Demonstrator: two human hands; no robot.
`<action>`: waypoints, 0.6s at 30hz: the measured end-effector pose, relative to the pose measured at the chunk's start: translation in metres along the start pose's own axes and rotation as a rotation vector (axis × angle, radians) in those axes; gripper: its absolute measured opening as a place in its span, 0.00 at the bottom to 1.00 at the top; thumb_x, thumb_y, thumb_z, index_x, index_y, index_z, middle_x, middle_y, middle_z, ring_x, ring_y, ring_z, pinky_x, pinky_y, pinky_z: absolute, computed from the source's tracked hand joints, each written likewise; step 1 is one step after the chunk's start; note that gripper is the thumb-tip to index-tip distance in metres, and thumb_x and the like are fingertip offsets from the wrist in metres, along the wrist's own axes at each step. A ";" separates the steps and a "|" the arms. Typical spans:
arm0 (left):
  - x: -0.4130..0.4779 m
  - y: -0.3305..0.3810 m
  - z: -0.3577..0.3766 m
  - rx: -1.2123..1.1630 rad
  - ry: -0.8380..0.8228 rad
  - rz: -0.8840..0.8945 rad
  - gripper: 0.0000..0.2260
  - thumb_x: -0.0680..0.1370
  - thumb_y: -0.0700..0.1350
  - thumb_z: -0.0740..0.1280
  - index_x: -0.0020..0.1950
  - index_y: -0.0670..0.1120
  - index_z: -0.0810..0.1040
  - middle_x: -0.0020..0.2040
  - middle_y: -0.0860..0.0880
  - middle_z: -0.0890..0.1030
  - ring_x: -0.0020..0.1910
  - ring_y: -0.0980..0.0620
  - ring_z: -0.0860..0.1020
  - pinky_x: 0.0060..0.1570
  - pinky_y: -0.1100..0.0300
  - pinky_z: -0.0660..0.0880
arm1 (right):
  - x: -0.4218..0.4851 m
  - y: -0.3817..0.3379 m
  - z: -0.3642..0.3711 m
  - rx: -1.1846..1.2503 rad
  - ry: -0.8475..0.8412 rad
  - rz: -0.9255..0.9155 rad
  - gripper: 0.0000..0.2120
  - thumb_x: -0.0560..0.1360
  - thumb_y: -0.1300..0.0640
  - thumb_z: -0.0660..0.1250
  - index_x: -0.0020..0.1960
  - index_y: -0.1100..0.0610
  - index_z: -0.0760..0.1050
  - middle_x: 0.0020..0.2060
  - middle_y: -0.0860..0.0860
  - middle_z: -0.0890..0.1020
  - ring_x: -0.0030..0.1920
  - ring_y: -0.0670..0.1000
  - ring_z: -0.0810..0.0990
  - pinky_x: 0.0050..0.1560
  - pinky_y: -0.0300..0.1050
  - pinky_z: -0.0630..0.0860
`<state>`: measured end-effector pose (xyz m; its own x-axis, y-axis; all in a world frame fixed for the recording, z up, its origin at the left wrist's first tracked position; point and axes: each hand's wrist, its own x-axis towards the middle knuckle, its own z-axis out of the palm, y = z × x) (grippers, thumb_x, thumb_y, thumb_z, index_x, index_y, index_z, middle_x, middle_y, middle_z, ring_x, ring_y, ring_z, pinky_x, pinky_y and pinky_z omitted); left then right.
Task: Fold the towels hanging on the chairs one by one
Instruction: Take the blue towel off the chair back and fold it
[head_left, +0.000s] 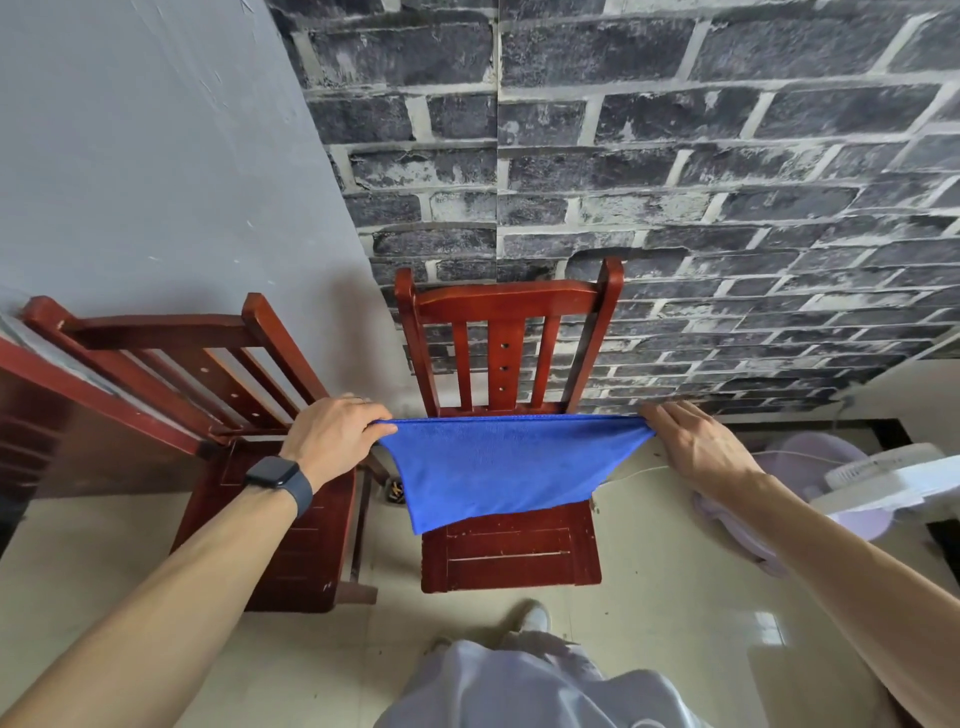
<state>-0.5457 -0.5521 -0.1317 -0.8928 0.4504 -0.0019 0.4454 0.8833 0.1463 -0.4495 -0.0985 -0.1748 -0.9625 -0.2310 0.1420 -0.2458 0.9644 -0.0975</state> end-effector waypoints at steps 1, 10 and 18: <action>0.002 -0.001 0.003 0.033 -0.030 0.002 0.11 0.80 0.56 0.65 0.51 0.53 0.83 0.45 0.53 0.84 0.50 0.49 0.80 0.39 0.57 0.71 | 0.001 -0.001 0.002 0.007 -0.016 0.015 0.20 0.70 0.64 0.54 0.56 0.64 0.78 0.41 0.57 0.80 0.42 0.60 0.81 0.39 0.48 0.80; 0.050 -0.007 0.044 0.297 -0.125 0.014 0.14 0.80 0.59 0.63 0.45 0.53 0.82 0.39 0.53 0.83 0.43 0.49 0.81 0.41 0.56 0.76 | 0.041 0.013 0.038 0.078 -0.176 0.275 0.06 0.77 0.61 0.64 0.52 0.59 0.77 0.43 0.58 0.82 0.45 0.64 0.80 0.40 0.53 0.79; 0.050 -0.021 0.103 0.308 0.089 0.168 0.08 0.77 0.46 0.67 0.42 0.46 0.83 0.37 0.47 0.83 0.37 0.43 0.79 0.37 0.53 0.72 | 0.043 0.024 0.095 0.084 -0.050 0.193 0.11 0.72 0.69 0.72 0.54 0.61 0.80 0.45 0.58 0.83 0.47 0.64 0.80 0.44 0.55 0.81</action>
<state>-0.5927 -0.5346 -0.2372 -0.8018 0.5915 0.0852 0.5736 0.8018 -0.1678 -0.5077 -0.0973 -0.2644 -0.9966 -0.0513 0.0639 -0.0632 0.9777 -0.2001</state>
